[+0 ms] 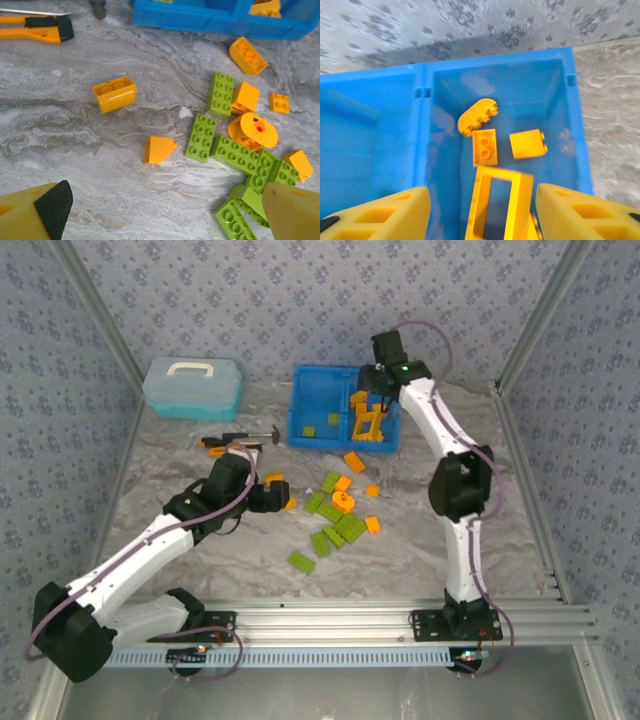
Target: Sort the legos into containers by color
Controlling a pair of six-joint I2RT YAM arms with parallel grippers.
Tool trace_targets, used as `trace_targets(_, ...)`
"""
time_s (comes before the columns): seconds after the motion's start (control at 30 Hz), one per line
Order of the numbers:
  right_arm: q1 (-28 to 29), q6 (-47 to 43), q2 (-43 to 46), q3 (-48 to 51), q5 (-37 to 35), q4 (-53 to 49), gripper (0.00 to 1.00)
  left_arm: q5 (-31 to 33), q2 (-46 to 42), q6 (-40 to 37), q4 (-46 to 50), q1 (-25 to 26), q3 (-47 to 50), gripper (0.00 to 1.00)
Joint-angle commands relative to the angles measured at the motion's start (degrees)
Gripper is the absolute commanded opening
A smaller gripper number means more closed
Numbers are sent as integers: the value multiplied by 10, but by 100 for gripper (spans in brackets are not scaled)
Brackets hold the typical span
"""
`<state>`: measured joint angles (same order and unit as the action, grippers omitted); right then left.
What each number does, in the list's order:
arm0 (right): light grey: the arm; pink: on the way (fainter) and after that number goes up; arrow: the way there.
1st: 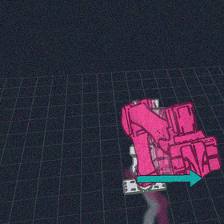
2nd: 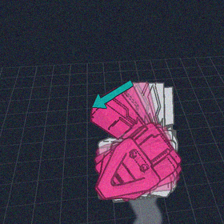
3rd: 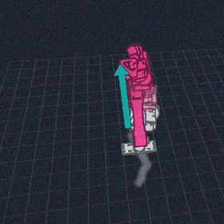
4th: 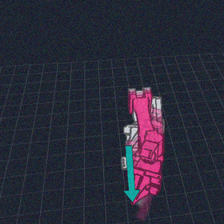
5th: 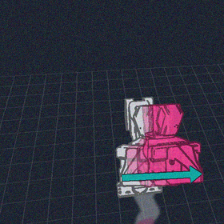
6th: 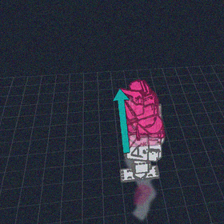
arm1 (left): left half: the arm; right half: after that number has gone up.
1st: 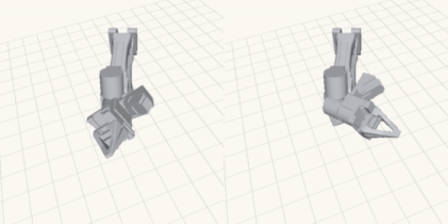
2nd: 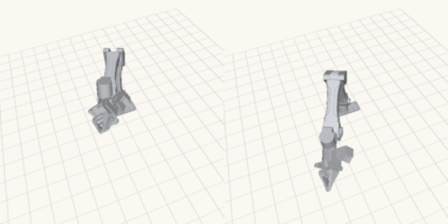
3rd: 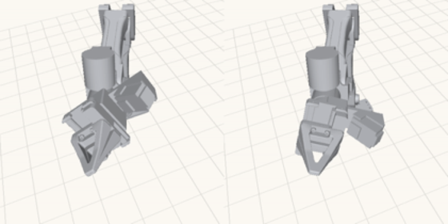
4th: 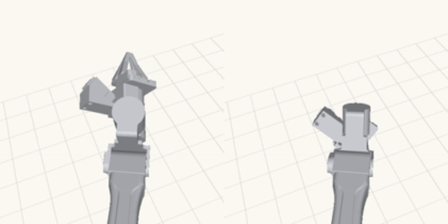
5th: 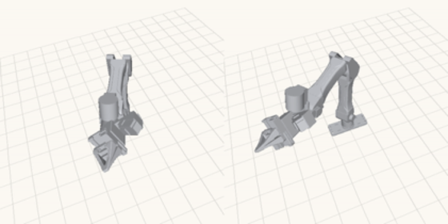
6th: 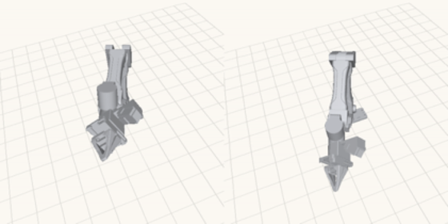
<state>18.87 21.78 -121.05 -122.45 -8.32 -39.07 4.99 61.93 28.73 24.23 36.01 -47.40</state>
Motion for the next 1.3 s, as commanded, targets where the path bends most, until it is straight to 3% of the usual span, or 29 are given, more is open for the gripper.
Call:
trace_targets(0.0,22,-20,148,116,-4,58,66,19,23,32,-7,-4,-16,99)
trace_targets(0.3,83,19,543,576,-5,214,92,14,150,65,-15,-15,-67,99)
trace_targets(0.47,93,72,681,718,1,222,99,37,227,60,-42,-43,-83,99)
trace_targets(0.73,95,77,720,747,-1,152,100,-25,338,27,-110,-81,-124,99)
trace_targets(0.9,95,87,716,756,1,165,100,-20,391,27,-119,-87,-152,99)
trace_targets(1.1,97,91,716,755,1,170,100,-17,425,32,-128,-97,-156,75)
trace_targets(1.27,98,95,715,756,-3,165,100,-24,435,32,-131,-97,-152,62)
